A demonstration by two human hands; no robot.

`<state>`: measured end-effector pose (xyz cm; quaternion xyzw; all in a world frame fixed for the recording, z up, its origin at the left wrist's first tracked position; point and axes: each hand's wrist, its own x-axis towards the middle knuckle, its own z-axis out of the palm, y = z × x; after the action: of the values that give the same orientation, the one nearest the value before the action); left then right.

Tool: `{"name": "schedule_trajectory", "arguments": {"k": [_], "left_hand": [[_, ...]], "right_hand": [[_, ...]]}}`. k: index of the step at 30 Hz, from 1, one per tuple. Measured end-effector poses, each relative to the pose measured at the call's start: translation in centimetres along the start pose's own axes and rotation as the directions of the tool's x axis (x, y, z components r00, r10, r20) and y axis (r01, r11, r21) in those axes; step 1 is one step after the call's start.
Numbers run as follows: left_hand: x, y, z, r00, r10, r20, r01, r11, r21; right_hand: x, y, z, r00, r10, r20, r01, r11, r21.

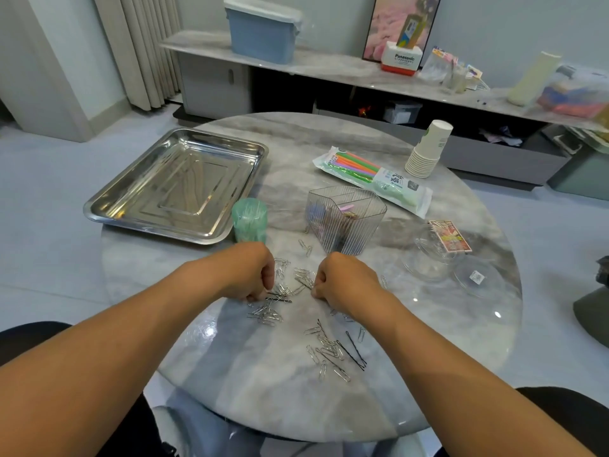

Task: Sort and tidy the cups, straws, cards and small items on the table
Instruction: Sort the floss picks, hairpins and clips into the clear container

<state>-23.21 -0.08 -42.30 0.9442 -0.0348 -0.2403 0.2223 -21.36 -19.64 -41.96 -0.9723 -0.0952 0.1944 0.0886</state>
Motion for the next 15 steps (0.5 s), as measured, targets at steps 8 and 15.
{"name": "schedule_trajectory", "arguments": {"k": [8,15], "left_hand": [[0.8,0.6,1.3,0.988,0.139,-0.066,-0.114,0.949,0.295],[0.3,1.5,2.3,0.964,0.264,-0.017,-0.203,0.779,0.593]], "right_hand": [[-0.3,0.4,1.0,0.976,-0.210,-0.061,0.171,0.906,-0.386],[-0.6,0.9,0.5,0.976,-0.208,-0.060,0.171,0.910,-0.377]]}}
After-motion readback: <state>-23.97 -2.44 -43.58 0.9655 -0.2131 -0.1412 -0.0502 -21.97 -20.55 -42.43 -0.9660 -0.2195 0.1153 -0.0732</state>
